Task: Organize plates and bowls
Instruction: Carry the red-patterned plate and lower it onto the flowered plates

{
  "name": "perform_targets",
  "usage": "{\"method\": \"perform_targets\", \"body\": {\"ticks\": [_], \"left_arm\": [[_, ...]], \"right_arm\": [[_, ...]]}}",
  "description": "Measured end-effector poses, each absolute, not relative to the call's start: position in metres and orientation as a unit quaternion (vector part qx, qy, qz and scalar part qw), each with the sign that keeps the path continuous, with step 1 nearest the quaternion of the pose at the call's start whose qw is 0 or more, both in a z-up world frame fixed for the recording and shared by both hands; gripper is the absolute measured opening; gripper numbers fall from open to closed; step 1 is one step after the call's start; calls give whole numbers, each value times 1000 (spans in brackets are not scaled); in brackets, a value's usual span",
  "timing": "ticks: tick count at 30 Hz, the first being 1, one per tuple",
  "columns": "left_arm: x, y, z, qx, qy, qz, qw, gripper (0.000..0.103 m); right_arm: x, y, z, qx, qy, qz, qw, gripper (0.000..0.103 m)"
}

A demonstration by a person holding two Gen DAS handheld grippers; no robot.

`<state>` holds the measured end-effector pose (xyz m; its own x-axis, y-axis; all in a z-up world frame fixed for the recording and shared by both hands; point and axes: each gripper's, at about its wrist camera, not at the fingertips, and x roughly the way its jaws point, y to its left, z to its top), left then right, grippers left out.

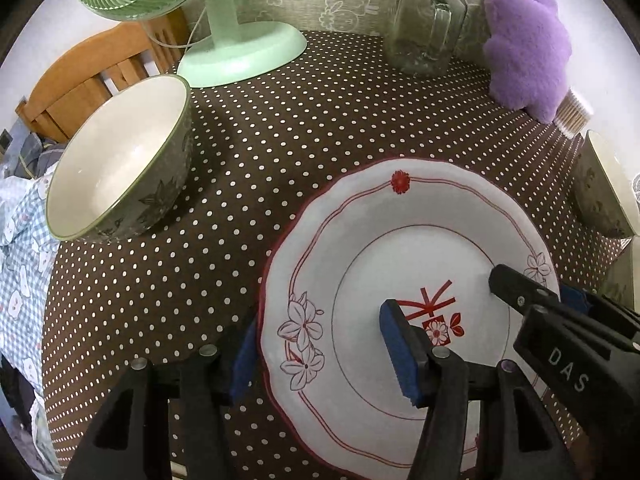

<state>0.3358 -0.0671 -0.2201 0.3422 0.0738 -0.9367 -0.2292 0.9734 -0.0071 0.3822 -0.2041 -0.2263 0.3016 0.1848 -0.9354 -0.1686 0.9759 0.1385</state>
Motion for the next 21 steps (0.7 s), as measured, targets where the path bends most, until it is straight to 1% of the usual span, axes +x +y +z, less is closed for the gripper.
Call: {"method": "perform_targets", "body": {"ticks": [4,9,21], "left_arm": [[336,-66,-218,-66,562,94,819,58],[328,-69,-202,-63,557,91,823,58],[290,-83,-168,-55,551,61,831,58]], "right_arm": [[383,-205,-226,6,578,107,809,43],[382,-203,-223,16,583,105,805,43],[336,-222,-183,16,569,75,819,43]]}}
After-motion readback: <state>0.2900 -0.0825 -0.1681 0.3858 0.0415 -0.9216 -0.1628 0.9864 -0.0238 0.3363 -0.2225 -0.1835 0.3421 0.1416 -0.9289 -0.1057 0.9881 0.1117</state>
